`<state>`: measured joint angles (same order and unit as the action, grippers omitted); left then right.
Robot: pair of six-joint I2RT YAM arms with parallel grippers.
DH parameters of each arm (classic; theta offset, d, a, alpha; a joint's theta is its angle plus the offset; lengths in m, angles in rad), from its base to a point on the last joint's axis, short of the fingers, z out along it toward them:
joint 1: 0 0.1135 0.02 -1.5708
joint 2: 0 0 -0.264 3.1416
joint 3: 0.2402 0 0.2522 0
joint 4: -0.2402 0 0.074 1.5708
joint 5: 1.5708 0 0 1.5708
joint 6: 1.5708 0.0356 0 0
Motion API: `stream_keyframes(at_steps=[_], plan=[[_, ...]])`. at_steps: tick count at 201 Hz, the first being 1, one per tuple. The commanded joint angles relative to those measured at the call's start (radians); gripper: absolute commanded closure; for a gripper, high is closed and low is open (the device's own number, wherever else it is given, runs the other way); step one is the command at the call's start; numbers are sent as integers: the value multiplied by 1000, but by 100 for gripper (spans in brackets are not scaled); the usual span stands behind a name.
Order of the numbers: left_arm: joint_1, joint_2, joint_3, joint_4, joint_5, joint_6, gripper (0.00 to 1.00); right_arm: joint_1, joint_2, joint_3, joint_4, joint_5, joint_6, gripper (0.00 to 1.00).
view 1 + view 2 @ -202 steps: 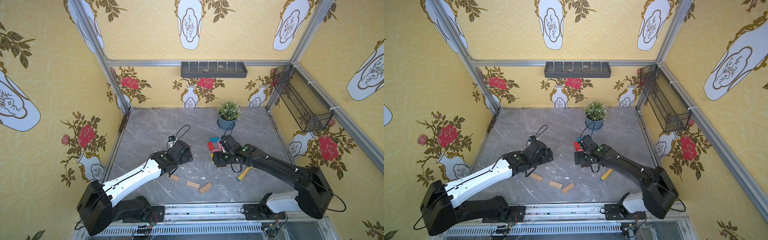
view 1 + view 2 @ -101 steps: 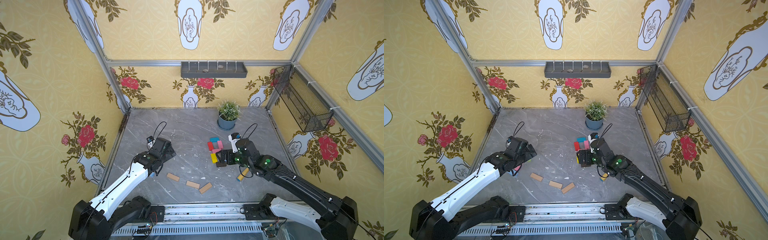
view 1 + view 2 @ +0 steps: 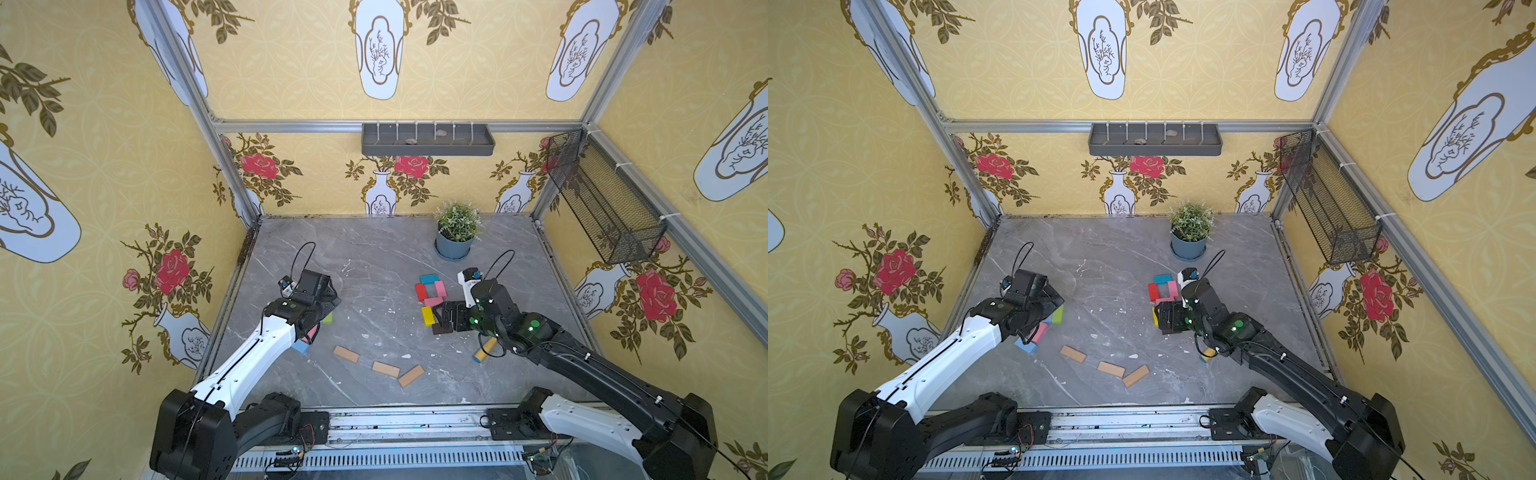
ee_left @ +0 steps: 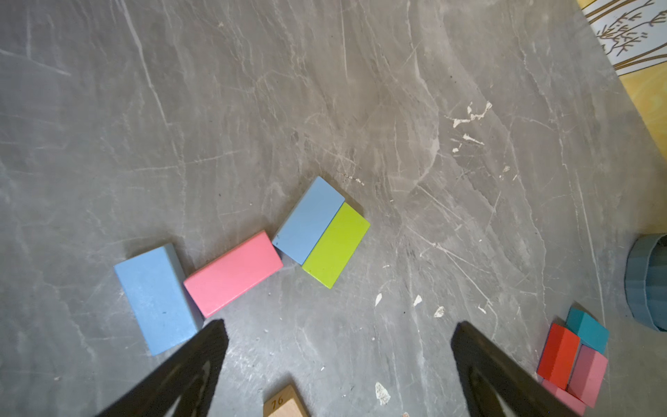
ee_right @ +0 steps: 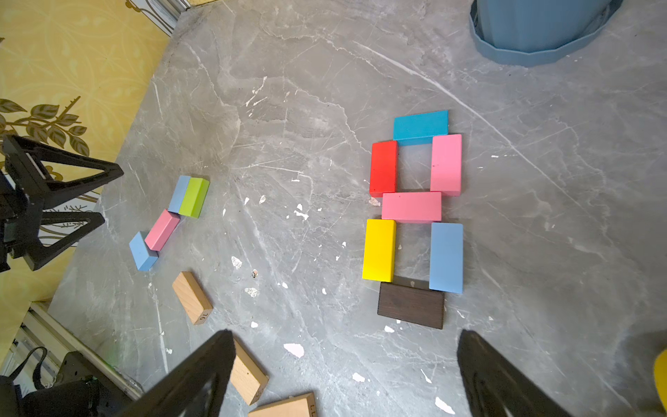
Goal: Assemble the number 8 with building blocks
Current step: Pick up the building block from the center of the board.
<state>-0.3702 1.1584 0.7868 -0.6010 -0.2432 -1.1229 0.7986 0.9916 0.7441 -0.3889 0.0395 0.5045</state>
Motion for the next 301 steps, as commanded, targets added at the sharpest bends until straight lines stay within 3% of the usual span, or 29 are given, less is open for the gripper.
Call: stream_keyframes(at_steps=[1, 107, 173, 301], plan=[[7, 35, 31, -21, 16, -41, 0, 1, -5, -8, 20, 19, 0, 1], [7, 264, 181, -201, 106, -306, 2, -1, -16, -29, 14, 43, -6, 1], [27, 308, 185, -213, 98, -466, 0, -2, -31, -47, 10, 44, -7, 1], [61, 503, 268, -184, 149, -592, 2, -5, -72, -86, 2, 49, -8, 1]])
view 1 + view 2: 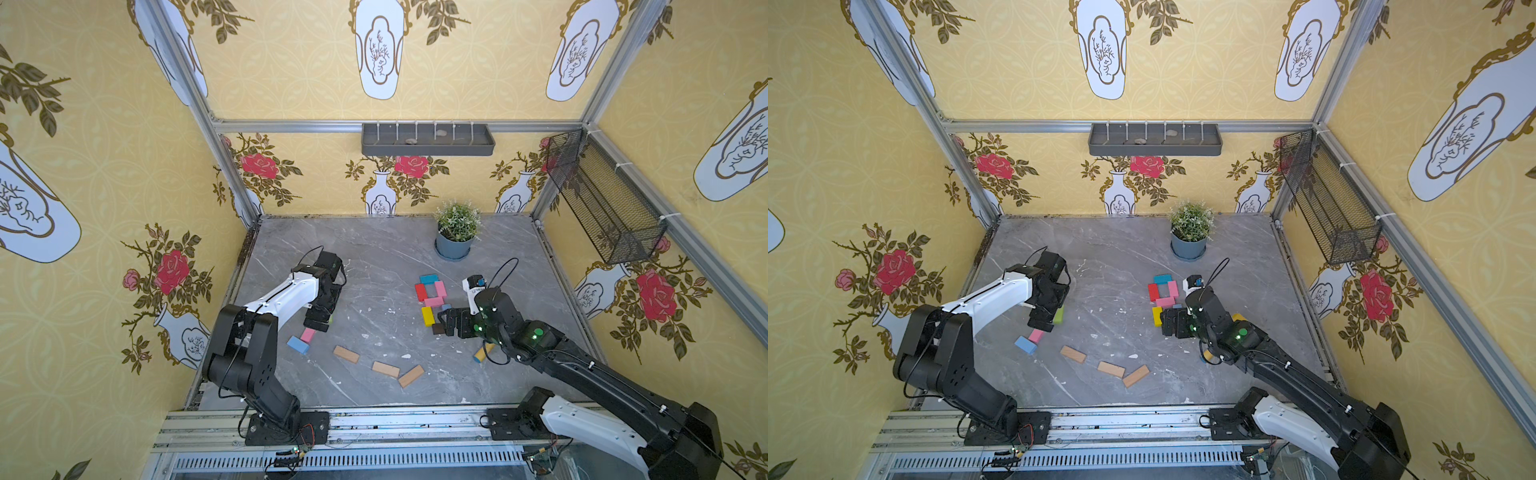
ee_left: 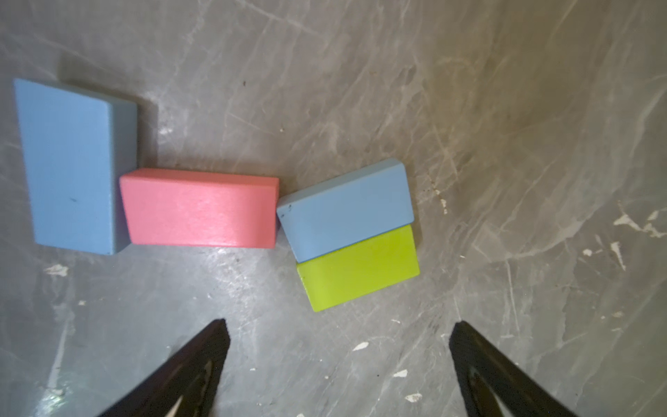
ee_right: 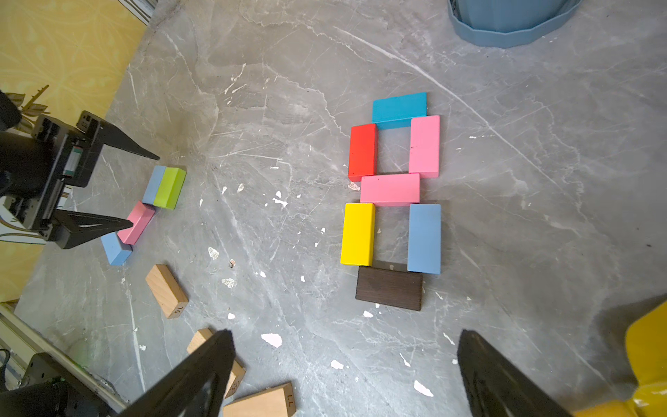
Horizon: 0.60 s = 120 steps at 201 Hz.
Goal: Assemble the number 8 with building blocks
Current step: Pick up the building block from the center of the board.
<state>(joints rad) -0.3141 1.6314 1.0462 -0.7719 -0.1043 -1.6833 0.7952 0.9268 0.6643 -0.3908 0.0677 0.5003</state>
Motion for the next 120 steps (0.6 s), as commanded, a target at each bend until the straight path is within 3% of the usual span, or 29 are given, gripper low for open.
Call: stream_keyframes(at_steps=[1, 120], plan=[[5, 32, 9, -13, 11, -32, 2, -2, -7, -6, 3, 21, -4, 1], [33, 153, 67, -23, 36, -50, 15, -6, 36, -15, 22, 12, -20, 1]])
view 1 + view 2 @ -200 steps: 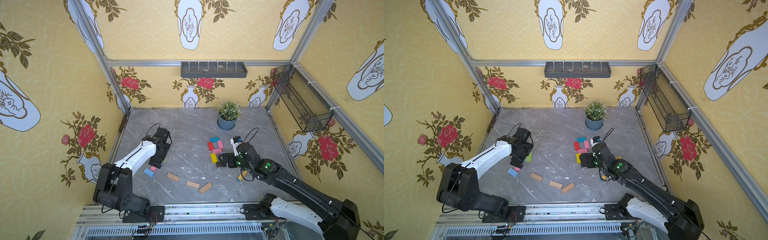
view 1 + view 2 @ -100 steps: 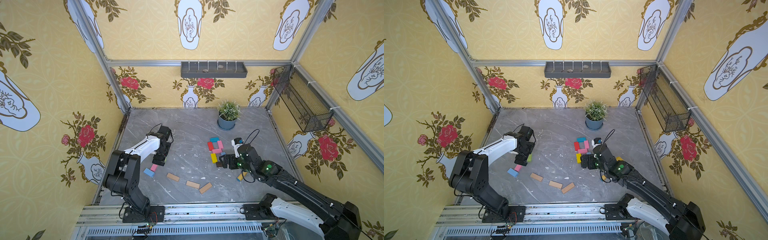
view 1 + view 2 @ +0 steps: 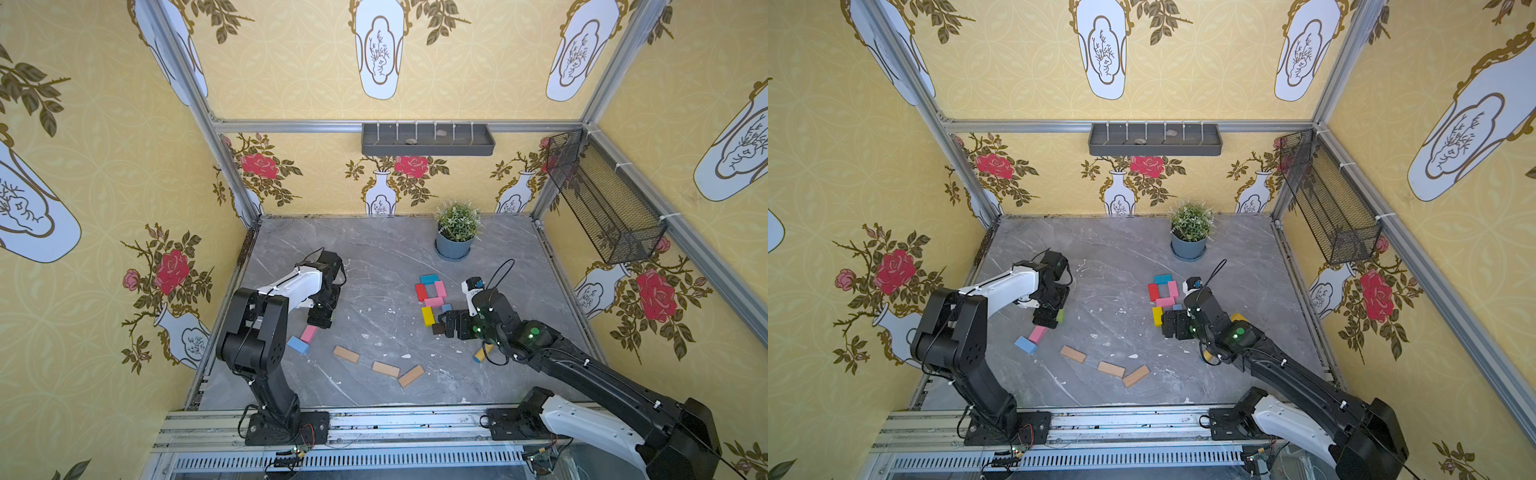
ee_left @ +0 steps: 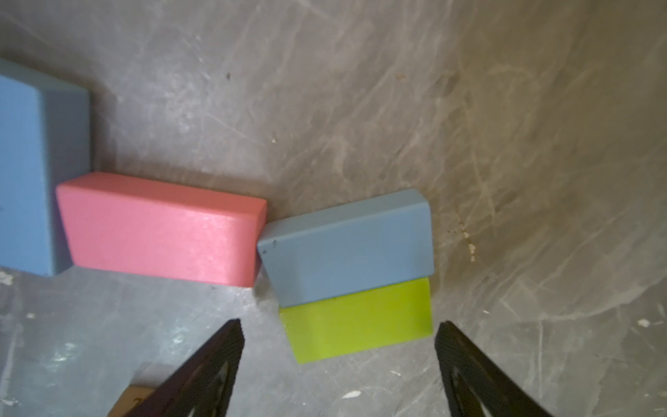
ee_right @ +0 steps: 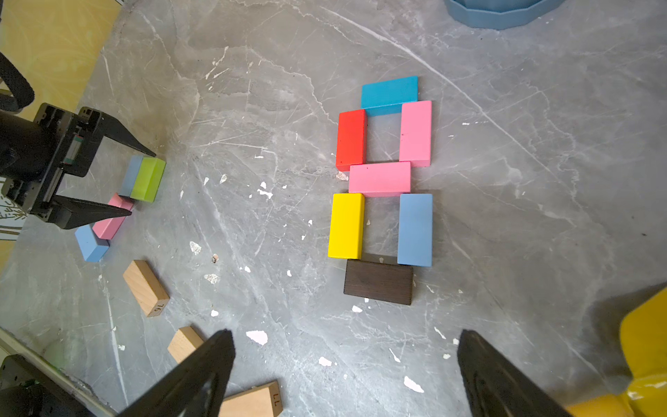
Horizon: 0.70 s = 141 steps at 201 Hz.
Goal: Assemble the number 8 with building blocks
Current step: Pick up the building block from the center of the board.
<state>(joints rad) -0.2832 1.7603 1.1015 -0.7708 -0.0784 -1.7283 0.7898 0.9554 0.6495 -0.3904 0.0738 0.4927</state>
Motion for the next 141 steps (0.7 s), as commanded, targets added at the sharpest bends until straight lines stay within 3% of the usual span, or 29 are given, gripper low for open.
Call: stream_keyframes(at_steps=[1, 56, 141], plan=[[3, 25, 13, -24, 10, -5, 15, -1, 8, 0, 21, 6, -13, 1], [4, 67, 32, -31, 12, -4, 22, -5, 8, -5, 23, 3, -17, 1], [2, 83, 75, -32, 9, 85, 44, -12, 14, -8, 28, -2, -21, 1]])
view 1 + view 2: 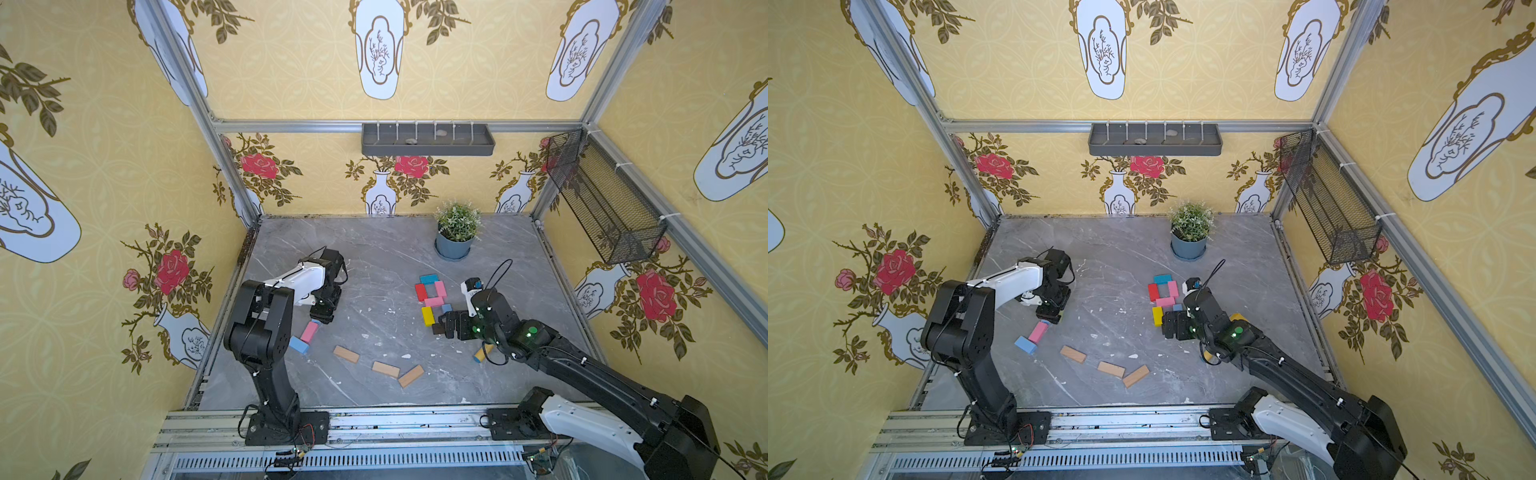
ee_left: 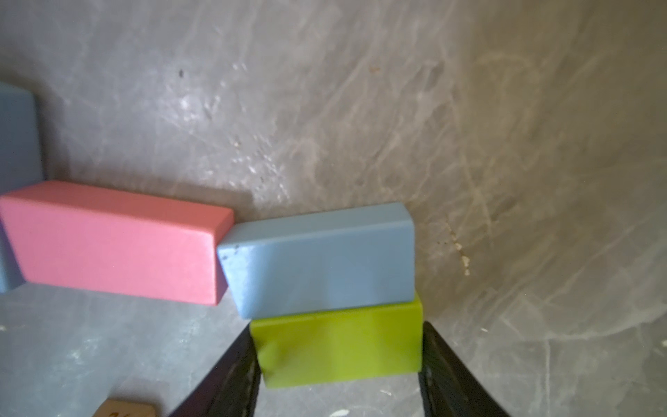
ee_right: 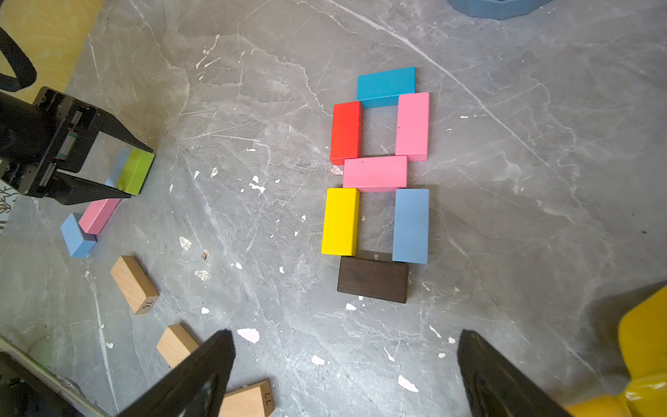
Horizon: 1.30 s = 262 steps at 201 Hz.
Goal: Assemble the number 8 with building blocks
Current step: Pick up the building block from the center of the board, then place the building block at the center of the board.
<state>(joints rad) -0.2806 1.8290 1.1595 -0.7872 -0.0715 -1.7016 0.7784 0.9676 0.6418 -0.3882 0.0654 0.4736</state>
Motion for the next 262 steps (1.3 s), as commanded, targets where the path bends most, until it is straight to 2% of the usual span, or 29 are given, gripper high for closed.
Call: stream_keyframes(at_steps=[1, 34, 70, 99, 128, 157, 186, 262], plan=[[-2, 15, 20, -15, 3, 60, 44, 0, 2, 0, 26, 6, -2, 1], [-51, 22, 94, -1, -24, 205, 46, -3, 3, 2, 24, 5, -3, 1], [-147, 54, 284, -11, -109, 568, 47, -8, -10, 9, 9, 26, 3, 1], [-224, 70, 374, -22, -191, 874, 50, -19, -37, 10, -7, 46, 12, 1], [-235, 74, 367, 13, -152, 1079, 52, -32, -51, 14, -17, 48, 20, 1], [-236, 87, 346, 72, -85, 1221, 52, -37, -55, 18, -25, 48, 27, 1], [-241, 148, 394, 56, -58, 1294, 51, -36, -49, 24, -29, 43, 32, 0], [-256, 314, 549, -3, -28, 1277, 50, -38, -35, 32, -29, 34, 48, 0]])
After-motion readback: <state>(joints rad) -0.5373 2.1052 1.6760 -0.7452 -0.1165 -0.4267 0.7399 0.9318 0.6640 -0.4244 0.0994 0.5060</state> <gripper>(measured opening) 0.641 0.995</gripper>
